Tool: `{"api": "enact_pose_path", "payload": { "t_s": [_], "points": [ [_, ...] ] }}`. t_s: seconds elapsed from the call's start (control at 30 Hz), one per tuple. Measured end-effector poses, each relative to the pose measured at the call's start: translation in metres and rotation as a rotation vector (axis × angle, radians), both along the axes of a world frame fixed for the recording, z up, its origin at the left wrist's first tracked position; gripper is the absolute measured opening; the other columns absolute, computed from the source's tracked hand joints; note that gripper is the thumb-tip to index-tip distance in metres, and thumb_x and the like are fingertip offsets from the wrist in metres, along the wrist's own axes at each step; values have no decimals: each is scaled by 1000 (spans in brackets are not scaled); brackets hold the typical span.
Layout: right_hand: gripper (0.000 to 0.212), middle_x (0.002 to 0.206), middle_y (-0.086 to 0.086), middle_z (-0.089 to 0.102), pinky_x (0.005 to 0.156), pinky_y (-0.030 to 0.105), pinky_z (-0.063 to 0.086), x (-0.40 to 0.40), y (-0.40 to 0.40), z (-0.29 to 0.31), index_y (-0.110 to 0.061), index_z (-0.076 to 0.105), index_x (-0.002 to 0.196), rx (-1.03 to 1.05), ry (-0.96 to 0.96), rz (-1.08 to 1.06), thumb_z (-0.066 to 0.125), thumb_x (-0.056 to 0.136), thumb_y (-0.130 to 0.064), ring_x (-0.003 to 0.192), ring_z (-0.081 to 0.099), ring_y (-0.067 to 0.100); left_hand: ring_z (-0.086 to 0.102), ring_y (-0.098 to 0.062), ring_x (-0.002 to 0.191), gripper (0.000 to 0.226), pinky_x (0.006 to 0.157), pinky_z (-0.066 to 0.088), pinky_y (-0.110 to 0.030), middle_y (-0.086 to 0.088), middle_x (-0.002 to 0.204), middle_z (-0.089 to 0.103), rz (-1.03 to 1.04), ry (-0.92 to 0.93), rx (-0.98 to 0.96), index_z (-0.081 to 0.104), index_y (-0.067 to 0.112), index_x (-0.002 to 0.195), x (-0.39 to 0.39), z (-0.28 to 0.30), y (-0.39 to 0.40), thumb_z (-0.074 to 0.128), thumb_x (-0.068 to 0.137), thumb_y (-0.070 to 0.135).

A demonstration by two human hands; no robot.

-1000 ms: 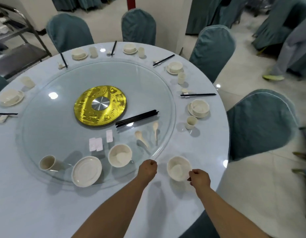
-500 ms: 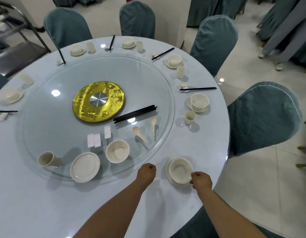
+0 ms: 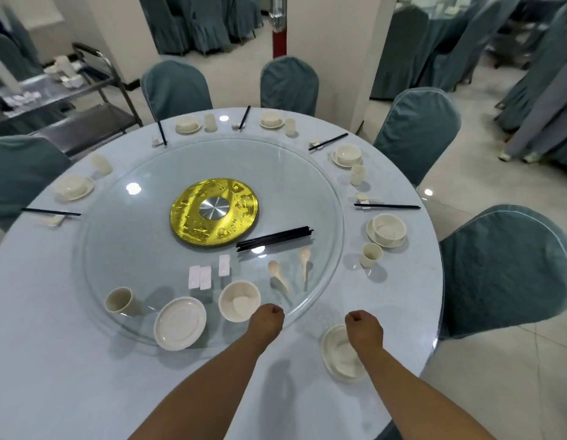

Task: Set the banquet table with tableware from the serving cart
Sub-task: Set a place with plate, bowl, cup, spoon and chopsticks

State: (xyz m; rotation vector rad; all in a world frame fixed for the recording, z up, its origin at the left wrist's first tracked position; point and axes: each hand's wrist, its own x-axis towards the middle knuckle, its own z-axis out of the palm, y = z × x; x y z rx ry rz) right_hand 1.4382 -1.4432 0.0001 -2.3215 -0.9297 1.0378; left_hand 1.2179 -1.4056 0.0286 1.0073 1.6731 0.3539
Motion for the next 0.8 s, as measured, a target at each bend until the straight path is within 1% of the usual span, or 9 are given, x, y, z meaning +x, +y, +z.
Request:
{"api": "enact_pose_path", "payload": {
  "t_s": [0.1,0.17,0.27,0.33,0.43,0.53,0.6,0.7,0.8],
  "points": [
    [15,87,0,66,74,24,39,-22,18,8,-14,68,89,21,23,58,53,93,-17,89,61,22,55,-24,76,19,67,43,-31,-11,88,61,51,-11,6,62,7,93,-18,4,8,44,93,12],
    [16,81,-2,63,71,25,39,-37,30,11,-16,64,82,25,-3,125,52,93,-17,84,59,21,57,-24,76,20,68,44,-32,-13,91,63,84,-3,6,63,7,93,-33,5,15,44,94,13],
    [18,81,-3,63,71,24,37,-59,51,9,-13,67,87,28,-47,207,52,94,-18,82,57,19,65,-29,93,26,81,51,-36,-13,105,67,111,18,10,66,6,103,-59,3,22,45,96,18],
    [17,83,-3,63,71,23,37,-65,60,11,-13,68,90,31,-57,235,53,95,-19,81,56,17,65,-31,101,27,90,52,-39,-11,109,66,123,28,9,66,8,106,-70,3,25,44,96,20],
    [18,81,-1,66,57,20,37,-82,80,9,-12,68,87,44,-56,278,53,93,-18,71,54,12,66,-32,101,28,93,54,-42,-12,108,68,171,45,14,66,8,106,-95,3,37,43,95,20],
    [19,76,-4,64,53,15,34,-100,99,10,-17,65,80,41,-70,308,51,92,-17,66,53,8,66,-31,100,27,93,53,-44,-12,107,69,180,72,49,66,9,108,-121,1,53,45,94,17],
    [22,75,0,64,53,17,36,-110,110,7,-12,64,76,29,-86,333,50,92,-17,65,53,12,66,-30,101,26,94,53,-41,-11,107,70,177,106,70,68,11,107,-136,0,61,47,92,15],
    [23,77,9,66,54,20,37,-129,127,1,-3,65,81,15,-103,375,49,92,-17,65,51,16,65,-25,102,23,92,50,-29,-5,105,72,153,245,92,71,16,100,-163,-5,75,49,91,16],
    [24,79,6,66,54,17,36,-144,139,-3,-6,64,83,13,-123,435,48,94,-19,65,52,13,62,-26,106,22,90,43,-26,-4,107,71,170,363,115,72,15,99,-189,-13,89,51,90,15]
  ]
}}
